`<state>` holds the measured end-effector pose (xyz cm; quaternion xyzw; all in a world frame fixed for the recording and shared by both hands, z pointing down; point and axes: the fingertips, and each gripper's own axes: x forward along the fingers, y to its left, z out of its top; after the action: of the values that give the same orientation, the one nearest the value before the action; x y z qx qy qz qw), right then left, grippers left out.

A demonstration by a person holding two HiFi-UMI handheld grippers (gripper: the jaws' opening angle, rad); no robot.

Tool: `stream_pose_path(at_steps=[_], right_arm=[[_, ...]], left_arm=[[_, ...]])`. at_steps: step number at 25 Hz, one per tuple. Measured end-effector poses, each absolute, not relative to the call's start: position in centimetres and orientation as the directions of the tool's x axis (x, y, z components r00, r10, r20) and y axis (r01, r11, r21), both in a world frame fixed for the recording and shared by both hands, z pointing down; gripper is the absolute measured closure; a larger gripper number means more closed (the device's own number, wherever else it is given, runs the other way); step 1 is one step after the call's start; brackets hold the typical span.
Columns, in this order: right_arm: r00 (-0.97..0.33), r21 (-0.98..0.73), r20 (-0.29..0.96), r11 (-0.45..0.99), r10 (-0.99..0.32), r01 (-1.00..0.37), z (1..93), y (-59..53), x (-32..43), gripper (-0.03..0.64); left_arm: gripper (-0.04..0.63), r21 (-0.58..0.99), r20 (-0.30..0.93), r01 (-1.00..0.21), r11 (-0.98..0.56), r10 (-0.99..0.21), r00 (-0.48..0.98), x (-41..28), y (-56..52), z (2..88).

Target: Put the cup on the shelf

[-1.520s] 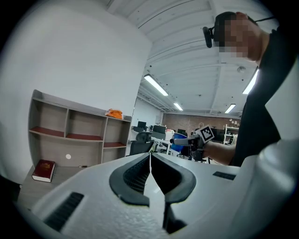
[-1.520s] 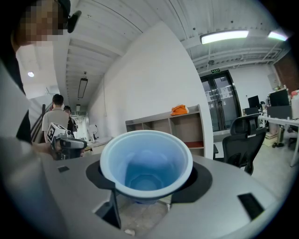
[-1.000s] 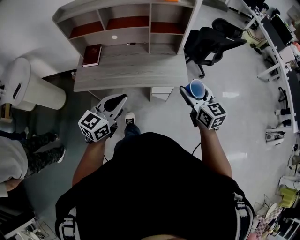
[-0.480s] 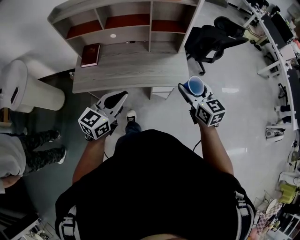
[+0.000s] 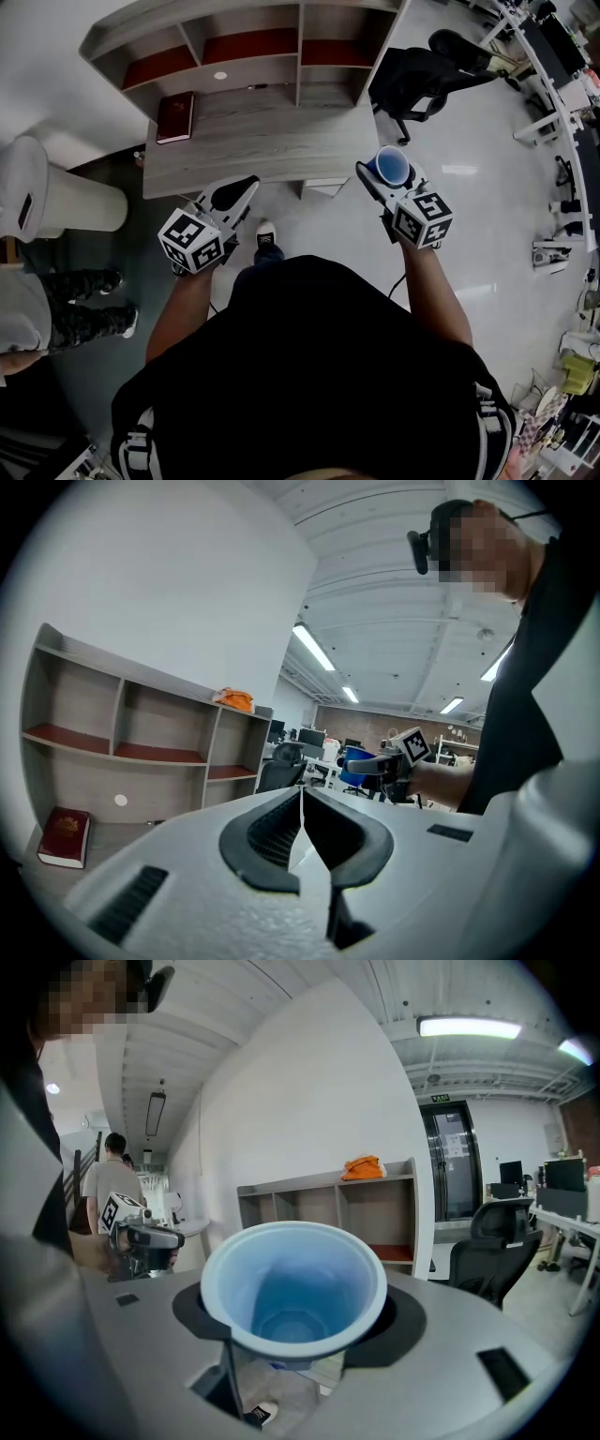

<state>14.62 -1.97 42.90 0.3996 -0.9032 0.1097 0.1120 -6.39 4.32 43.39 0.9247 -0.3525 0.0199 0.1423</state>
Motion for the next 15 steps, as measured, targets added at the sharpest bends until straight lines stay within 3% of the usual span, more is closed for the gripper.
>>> stream_pose_path(at_steps=[15], right_arm=[[-0.625, -0.118, 0.304, 0.622, -0.719, -0.774, 43.3, -9.9, 11.3, 0.319]], left_arm=[[0.571, 0.245, 0.156, -0.614, -0.751, -0.594, 0.789, -8.9, -5.2, 43.0]])
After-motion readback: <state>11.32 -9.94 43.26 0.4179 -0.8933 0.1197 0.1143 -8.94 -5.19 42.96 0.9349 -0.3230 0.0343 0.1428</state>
